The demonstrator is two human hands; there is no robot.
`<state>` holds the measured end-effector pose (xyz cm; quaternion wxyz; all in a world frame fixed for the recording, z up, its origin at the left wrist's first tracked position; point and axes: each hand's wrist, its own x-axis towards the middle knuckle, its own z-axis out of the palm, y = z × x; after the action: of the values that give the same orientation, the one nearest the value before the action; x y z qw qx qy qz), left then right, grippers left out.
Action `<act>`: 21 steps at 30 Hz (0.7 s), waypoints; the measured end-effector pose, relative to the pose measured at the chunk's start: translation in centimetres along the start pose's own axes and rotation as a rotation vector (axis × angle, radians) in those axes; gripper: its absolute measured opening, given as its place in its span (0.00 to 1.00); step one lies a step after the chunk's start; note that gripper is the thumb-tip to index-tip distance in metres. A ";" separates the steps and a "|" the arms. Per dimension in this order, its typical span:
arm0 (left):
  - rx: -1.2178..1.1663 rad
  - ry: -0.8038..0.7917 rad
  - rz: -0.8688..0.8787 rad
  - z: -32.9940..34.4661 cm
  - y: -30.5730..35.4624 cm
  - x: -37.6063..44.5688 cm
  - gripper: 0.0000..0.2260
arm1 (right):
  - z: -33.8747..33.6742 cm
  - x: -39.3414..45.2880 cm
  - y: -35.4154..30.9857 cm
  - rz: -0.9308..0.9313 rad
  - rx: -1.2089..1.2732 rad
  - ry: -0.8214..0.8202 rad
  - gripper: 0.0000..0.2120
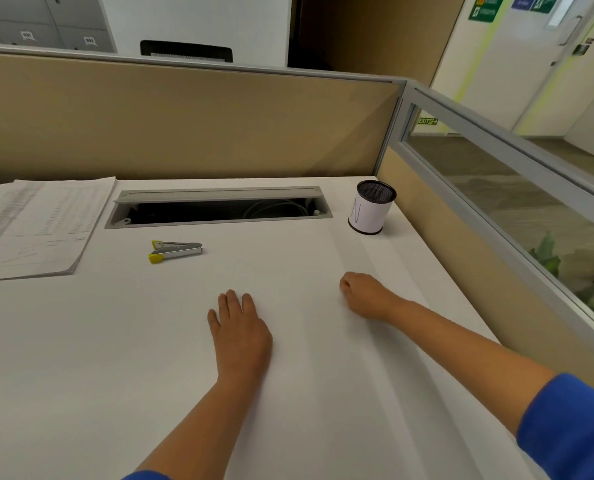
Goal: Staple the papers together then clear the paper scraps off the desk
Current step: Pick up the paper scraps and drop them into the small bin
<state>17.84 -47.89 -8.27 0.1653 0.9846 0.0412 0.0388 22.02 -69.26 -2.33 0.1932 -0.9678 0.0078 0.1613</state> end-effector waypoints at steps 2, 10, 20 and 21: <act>0.005 0.003 -0.005 0.1 -0.3 -0.1 0.24 | -2.1 0.8 -0.1 0.038 0.033 0.007 0.06; 0.040 0.042 -0.025 1.1 -0.4 0.3 0.25 | -15.2 7.8 0.7 0.209 -0.104 0.321 0.14; 0.100 -0.006 -0.050 0.9 -0.1 1.0 0.23 | -16.4 14.1 3.3 0.189 -0.196 0.405 0.13; 0.096 -0.004 -0.047 0.9 -0.1 1.0 0.23 | -16.3 14.4 3.4 0.183 -0.175 0.424 0.13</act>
<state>18.89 -48.01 -9.09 0.1188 0.9902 0.0660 0.0310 40.43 -77.88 6.07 0.0872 -0.9883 0.1216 -0.0283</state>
